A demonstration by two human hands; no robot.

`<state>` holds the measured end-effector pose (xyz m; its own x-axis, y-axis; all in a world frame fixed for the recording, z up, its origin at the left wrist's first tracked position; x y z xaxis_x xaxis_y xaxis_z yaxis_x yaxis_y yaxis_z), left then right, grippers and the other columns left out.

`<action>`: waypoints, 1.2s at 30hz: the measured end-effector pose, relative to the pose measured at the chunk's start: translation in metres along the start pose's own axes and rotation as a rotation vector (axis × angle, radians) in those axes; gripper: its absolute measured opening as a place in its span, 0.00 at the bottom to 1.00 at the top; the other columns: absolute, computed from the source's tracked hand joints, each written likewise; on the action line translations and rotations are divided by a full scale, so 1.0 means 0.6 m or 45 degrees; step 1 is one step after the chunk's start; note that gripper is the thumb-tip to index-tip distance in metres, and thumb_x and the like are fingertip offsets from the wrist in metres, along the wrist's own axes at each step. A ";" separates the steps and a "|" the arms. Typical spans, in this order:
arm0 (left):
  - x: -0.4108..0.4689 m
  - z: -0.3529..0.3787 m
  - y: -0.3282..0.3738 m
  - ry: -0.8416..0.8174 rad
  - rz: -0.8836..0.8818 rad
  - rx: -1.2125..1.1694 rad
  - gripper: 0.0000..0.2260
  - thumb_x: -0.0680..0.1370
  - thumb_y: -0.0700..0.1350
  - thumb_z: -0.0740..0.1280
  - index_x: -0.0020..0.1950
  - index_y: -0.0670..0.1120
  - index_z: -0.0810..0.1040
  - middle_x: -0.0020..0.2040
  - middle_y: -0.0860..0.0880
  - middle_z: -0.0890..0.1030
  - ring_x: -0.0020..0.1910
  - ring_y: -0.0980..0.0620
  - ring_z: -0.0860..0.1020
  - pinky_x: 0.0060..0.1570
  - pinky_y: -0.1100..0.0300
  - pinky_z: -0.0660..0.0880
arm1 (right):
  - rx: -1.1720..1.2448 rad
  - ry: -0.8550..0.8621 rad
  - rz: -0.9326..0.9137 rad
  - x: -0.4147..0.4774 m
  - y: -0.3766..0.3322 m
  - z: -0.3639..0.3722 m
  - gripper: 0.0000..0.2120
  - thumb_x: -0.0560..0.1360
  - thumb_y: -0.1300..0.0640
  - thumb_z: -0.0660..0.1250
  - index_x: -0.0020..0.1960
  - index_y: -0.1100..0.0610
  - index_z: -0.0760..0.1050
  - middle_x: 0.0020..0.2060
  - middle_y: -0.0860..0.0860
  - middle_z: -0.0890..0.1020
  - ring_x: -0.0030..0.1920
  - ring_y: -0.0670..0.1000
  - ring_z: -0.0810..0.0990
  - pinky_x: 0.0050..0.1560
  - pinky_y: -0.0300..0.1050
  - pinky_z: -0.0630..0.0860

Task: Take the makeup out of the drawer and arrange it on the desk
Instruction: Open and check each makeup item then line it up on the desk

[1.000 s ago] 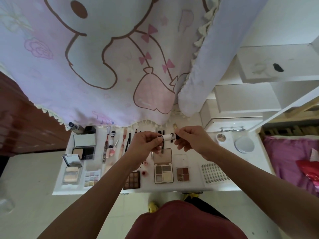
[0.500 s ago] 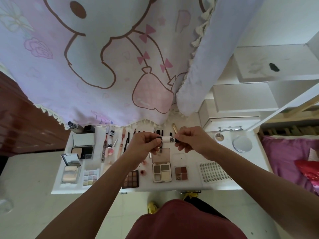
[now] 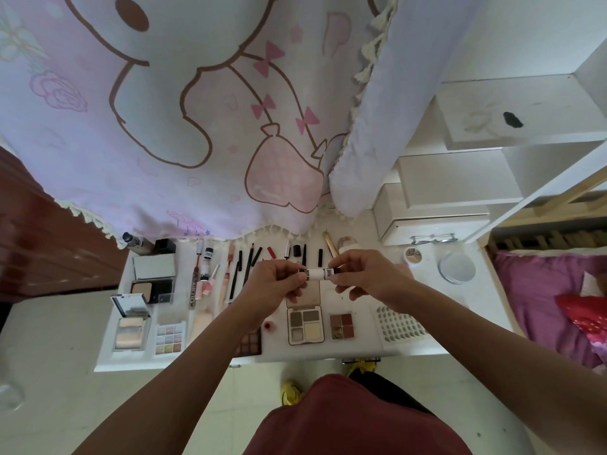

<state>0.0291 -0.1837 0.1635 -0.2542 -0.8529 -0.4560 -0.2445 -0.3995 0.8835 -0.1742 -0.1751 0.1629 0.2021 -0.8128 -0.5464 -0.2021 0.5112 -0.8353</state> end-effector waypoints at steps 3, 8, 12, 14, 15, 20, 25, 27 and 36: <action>0.001 0.003 0.004 -0.010 0.003 0.017 0.07 0.77 0.35 0.67 0.55 0.38 0.80 0.39 0.42 0.82 0.31 0.56 0.78 0.30 0.69 0.72 | 0.032 0.019 0.042 -0.001 -0.002 0.000 0.09 0.77 0.57 0.70 0.55 0.60 0.79 0.44 0.58 0.85 0.40 0.53 0.84 0.36 0.42 0.78; 0.002 0.005 0.006 -0.013 -0.005 0.004 0.08 0.77 0.35 0.67 0.55 0.38 0.80 0.40 0.41 0.83 0.31 0.56 0.78 0.31 0.69 0.73 | 0.038 0.040 0.086 -0.001 -0.001 -0.004 0.09 0.79 0.57 0.67 0.53 0.64 0.79 0.42 0.59 0.86 0.38 0.51 0.84 0.35 0.40 0.77; 0.004 0.006 0.002 -0.014 -0.005 0.019 0.08 0.77 0.35 0.68 0.55 0.39 0.80 0.40 0.42 0.83 0.33 0.54 0.79 0.33 0.66 0.75 | 0.054 0.013 0.029 -0.001 -0.001 -0.011 0.10 0.74 0.67 0.71 0.55 0.64 0.77 0.44 0.59 0.84 0.40 0.50 0.84 0.38 0.42 0.78; 0.005 0.006 0.001 -0.010 -0.009 0.004 0.07 0.77 0.35 0.68 0.54 0.39 0.80 0.40 0.42 0.83 0.33 0.54 0.79 0.33 0.67 0.75 | 0.068 0.010 0.043 -0.001 -0.001 -0.011 0.10 0.75 0.64 0.71 0.55 0.63 0.78 0.46 0.60 0.85 0.41 0.51 0.84 0.38 0.42 0.78; 0.005 0.007 0.002 -0.011 -0.010 -0.003 0.07 0.77 0.35 0.68 0.54 0.39 0.80 0.40 0.42 0.83 0.32 0.54 0.79 0.32 0.67 0.74 | 0.071 0.013 0.062 -0.002 -0.001 -0.011 0.09 0.76 0.61 0.70 0.55 0.62 0.78 0.46 0.60 0.85 0.40 0.51 0.84 0.37 0.42 0.77; 0.005 0.007 0.003 -0.022 -0.004 -0.014 0.07 0.77 0.35 0.68 0.55 0.39 0.80 0.39 0.42 0.83 0.32 0.54 0.79 0.33 0.66 0.75 | 0.081 0.030 0.088 -0.002 0.002 -0.013 0.10 0.78 0.58 0.67 0.53 0.64 0.80 0.44 0.60 0.85 0.37 0.51 0.82 0.36 0.40 0.76; 0.006 0.006 -0.005 -0.024 -0.011 -0.028 0.07 0.77 0.35 0.68 0.54 0.38 0.80 0.41 0.40 0.83 0.33 0.53 0.79 0.34 0.65 0.76 | 0.094 0.021 0.043 0.000 -0.001 -0.016 0.10 0.74 0.67 0.71 0.55 0.63 0.79 0.45 0.59 0.84 0.40 0.50 0.83 0.37 0.40 0.78; 0.008 0.005 -0.007 -0.026 -0.016 -0.037 0.07 0.77 0.35 0.68 0.54 0.37 0.80 0.41 0.39 0.83 0.33 0.52 0.79 0.34 0.63 0.76 | 0.127 0.018 0.060 0.001 -0.001 -0.013 0.09 0.75 0.63 0.71 0.55 0.62 0.79 0.45 0.59 0.84 0.40 0.51 0.84 0.37 0.41 0.78; 0.006 0.005 -0.012 -0.043 -0.048 -0.124 0.07 0.76 0.35 0.68 0.54 0.37 0.80 0.43 0.37 0.83 0.35 0.50 0.79 0.35 0.62 0.78 | 0.050 0.066 0.030 0.002 0.002 -0.016 0.07 0.75 0.65 0.71 0.52 0.64 0.82 0.40 0.58 0.84 0.36 0.48 0.81 0.35 0.38 0.77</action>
<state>0.0272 -0.1828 0.1554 -0.2786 -0.8254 -0.4910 -0.1631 -0.4632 0.8711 -0.1833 -0.1779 0.1618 0.1477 -0.8131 -0.5630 -0.1681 0.5403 -0.8245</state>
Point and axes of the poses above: each hand's wrist, its own x-axis towards the middle knuckle, its own z-axis out of the palm, y = z × x, the point moved 2 cm from there along x, towards the middle knuckle
